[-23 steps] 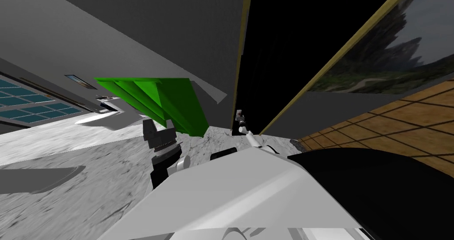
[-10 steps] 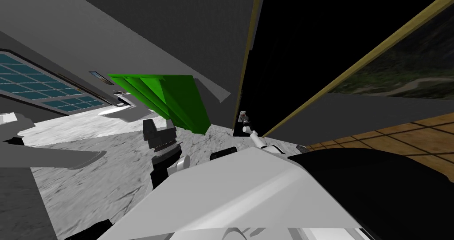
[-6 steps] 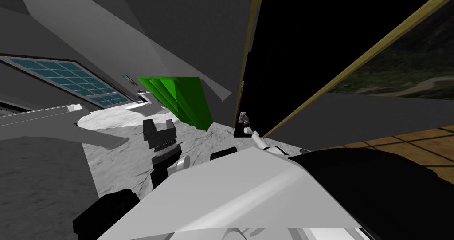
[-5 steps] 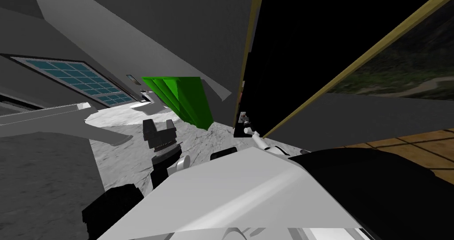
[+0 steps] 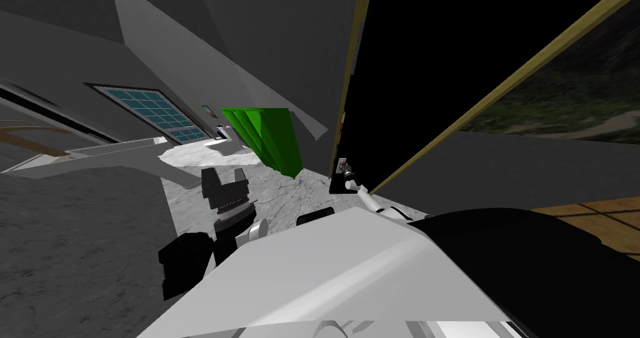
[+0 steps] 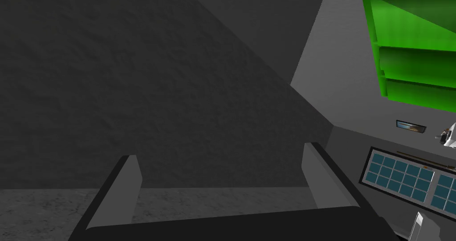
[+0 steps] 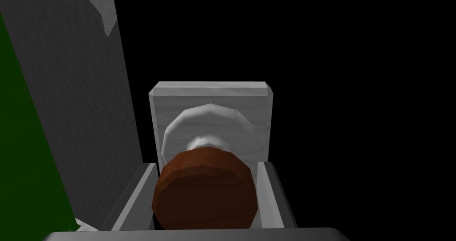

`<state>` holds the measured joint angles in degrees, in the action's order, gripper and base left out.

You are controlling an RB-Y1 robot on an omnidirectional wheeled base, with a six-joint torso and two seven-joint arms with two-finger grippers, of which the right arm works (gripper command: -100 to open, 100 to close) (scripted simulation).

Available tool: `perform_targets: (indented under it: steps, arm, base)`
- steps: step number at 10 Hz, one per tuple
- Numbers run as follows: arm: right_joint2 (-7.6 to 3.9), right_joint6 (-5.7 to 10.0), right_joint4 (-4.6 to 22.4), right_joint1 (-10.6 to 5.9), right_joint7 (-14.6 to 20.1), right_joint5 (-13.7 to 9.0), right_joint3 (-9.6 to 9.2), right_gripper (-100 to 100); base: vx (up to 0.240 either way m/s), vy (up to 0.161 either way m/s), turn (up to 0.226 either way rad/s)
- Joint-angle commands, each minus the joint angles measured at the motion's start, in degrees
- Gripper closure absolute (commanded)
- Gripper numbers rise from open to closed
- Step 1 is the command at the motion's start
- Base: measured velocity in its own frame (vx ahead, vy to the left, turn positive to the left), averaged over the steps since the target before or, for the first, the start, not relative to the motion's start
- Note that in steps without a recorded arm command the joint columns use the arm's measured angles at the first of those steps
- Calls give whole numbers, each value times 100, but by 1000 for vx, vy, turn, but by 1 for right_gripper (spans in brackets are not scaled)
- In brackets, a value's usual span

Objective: Pull the door open

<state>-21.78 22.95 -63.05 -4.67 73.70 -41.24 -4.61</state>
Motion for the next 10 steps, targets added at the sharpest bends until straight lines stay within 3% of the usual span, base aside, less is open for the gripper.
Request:
perform_targets:
  steps: [1,8,9,10]
  arm:
    - [-79,26,-43,38,111,18,-101,100]
    - [-425,110,-279,222,556,91,-529,100]
    - [-390,92,-261,205,501,84,-485,100]
    - [-466,117,-314,265,598,100,-600,100]
  base:
    - [-228,-80,132]
    - [-205,-65,109]
    - [-86,-39,43]
    - [-135,-35,88]
